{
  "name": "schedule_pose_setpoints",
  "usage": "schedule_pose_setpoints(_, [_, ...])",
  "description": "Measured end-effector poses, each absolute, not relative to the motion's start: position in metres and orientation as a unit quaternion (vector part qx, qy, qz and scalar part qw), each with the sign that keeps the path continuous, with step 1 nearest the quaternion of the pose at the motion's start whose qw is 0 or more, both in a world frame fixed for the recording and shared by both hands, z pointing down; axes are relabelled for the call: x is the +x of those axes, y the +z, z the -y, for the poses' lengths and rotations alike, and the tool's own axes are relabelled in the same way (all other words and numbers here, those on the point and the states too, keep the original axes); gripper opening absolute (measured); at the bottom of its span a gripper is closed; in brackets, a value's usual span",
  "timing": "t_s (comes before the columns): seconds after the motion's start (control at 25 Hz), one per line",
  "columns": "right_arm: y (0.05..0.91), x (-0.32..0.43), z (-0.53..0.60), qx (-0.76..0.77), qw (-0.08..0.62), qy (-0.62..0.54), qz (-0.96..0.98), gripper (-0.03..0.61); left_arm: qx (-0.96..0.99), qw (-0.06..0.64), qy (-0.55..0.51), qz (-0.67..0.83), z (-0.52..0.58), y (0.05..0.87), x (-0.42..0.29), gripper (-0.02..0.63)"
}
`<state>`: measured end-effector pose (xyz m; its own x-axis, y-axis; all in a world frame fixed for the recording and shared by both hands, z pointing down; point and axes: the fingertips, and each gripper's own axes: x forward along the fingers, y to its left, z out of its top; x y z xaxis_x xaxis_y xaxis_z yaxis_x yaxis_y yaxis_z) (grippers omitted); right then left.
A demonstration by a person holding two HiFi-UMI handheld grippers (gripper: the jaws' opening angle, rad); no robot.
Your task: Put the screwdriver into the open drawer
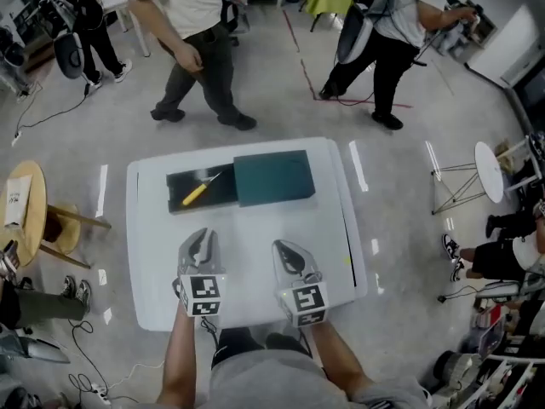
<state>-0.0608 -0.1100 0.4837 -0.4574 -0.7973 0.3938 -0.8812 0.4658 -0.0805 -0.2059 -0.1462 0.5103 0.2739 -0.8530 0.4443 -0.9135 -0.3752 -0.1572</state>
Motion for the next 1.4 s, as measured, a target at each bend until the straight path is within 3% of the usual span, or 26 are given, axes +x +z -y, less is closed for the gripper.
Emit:
schedule_pose_setpoints(0.52, [0.449, -0.028, 0.055, 0.485, 0.129, 0.101, 0.859, 0.003, 0.777, 0.084, 0.183, 0.596, 0.065, 0.468, -0.175, 0.012])
schedule_pose_setpoints(1.4, [0.423, 0.036, -0.035, 0.469, 0.119, 0.071, 0.872, 0.003, 0.777, 0.079, 0.102, 0.616, -0.056, 0.407, -0.128, 0.012])
